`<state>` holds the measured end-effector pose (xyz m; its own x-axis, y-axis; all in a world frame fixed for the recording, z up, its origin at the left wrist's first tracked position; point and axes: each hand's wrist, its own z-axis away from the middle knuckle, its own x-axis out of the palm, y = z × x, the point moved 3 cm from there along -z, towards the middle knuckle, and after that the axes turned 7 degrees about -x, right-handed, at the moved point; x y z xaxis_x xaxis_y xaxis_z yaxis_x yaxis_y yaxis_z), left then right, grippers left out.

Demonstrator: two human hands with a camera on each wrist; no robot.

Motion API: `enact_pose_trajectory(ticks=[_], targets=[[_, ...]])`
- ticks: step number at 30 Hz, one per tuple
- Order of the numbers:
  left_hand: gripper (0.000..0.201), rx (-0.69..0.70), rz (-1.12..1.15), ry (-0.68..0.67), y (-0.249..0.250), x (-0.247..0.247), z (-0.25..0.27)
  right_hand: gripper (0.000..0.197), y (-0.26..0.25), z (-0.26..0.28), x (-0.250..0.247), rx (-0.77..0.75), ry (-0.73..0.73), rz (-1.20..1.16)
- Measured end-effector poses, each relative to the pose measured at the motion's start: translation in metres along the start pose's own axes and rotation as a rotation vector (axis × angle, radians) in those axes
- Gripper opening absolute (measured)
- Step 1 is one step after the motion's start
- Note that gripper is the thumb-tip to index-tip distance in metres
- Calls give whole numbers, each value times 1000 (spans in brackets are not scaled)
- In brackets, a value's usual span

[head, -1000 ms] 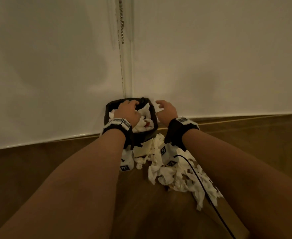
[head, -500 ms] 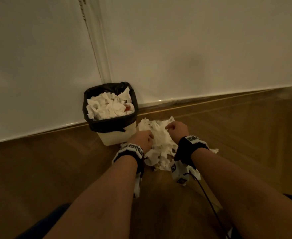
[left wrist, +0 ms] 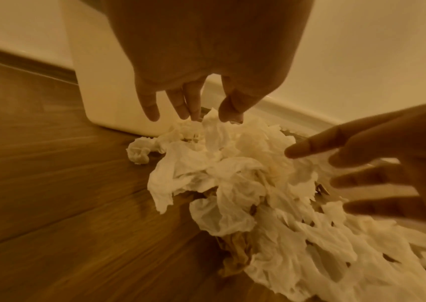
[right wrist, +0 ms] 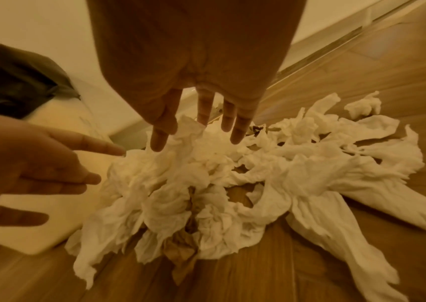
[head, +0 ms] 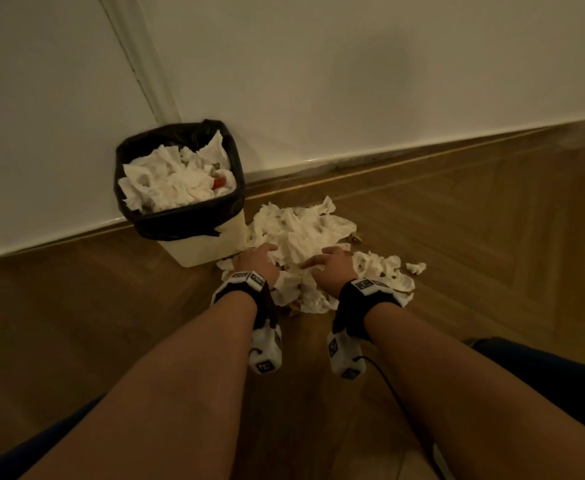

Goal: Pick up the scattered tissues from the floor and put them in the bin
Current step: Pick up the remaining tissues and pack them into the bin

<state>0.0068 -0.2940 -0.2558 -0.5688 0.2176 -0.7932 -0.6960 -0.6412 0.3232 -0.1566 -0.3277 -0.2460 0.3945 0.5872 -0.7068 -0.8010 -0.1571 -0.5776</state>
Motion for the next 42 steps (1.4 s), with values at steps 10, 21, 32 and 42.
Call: enact_pose_trajectory(ticks=[10, 21, 32, 42], targets=[[34, -15, 93, 51, 6, 14, -7, 37, 10, -3, -2, -33, 91, -87], [48, -142, 637, -37, -3, 10, -7, 39, 26, 0, -10, 388, 404, -1407], [43, -346, 1089, -163, -8, 13, -6, 31, 27, 9, 9, 509, 316, -1690], [31, -467, 1055, -370, -3, 25, 4, 41, 27, 11, 11, 474, 267, -1495]])
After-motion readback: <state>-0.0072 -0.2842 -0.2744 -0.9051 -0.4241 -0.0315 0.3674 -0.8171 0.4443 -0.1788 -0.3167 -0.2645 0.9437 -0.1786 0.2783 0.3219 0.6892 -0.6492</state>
